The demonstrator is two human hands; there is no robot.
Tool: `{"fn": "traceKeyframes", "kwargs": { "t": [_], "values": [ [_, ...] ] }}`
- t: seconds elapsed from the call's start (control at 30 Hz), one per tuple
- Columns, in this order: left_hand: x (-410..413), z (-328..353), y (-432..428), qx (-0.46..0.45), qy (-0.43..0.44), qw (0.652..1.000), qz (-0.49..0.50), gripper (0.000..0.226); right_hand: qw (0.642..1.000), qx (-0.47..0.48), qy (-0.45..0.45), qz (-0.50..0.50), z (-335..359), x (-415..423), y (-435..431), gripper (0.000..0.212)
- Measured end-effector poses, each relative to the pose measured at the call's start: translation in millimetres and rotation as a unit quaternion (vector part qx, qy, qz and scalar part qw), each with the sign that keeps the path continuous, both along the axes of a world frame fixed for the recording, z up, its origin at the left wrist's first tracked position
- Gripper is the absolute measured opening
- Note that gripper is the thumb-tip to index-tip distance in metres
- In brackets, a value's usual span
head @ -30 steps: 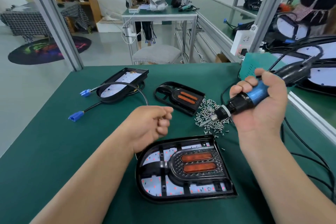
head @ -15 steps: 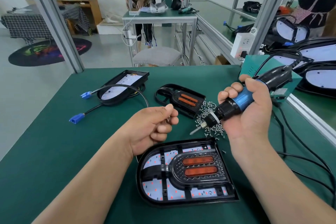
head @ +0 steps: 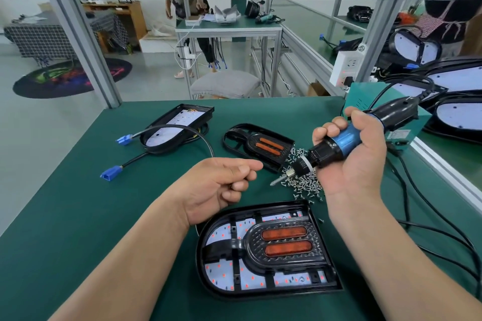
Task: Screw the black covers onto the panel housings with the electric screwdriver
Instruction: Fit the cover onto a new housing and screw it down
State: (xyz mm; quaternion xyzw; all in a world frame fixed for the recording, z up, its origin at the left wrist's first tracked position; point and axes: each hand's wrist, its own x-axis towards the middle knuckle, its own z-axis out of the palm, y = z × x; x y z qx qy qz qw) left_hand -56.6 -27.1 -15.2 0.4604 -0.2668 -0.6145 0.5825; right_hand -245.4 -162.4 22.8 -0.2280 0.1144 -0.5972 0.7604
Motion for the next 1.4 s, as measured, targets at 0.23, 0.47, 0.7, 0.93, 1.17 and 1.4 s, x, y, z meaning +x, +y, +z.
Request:
{"fn": "traceKeyframes", "kwargs": {
  "t": [0.23, 0.47, 0.7, 0.93, 1.17, 1.4],
  "values": [
    [1, 2, 1, -0.022, -0.017, 1.000, -0.008, 0.012, 1.000, 0.014, -0.008, -0.011, 17, 18, -8, 0.008],
    [-1, 1, 0, -0.017, -0.030, 0.999, -0.022, 0.017, 0.999, 0.040, -0.014, -0.005, 9, 27, -6, 0.011],
    [-6, 2, 0, -0.022, -0.050, 0.998, -0.022, 0.025, 0.999, 0.036, -0.002, -0.005, 3, 22, -3, 0.016],
    [-5, 2, 1, -0.025, -0.066, 0.997, -0.021, 0.020, 0.999, 0.042, -0.001, -0.003, 2, 22, -3, 0.010],
    [-4, 1, 1, -0.022, -0.103, 0.994, -0.011, 0.015, 1.000, 0.017, 0.020, -0.005, 0, 22, -3, 0.010],
    [0, -1, 2, -0.029, -0.173, 0.984, 0.007, 0.015, 0.996, 0.009, 0.079, -0.031, -5, 26, -1, 0.022]
  ]
}}
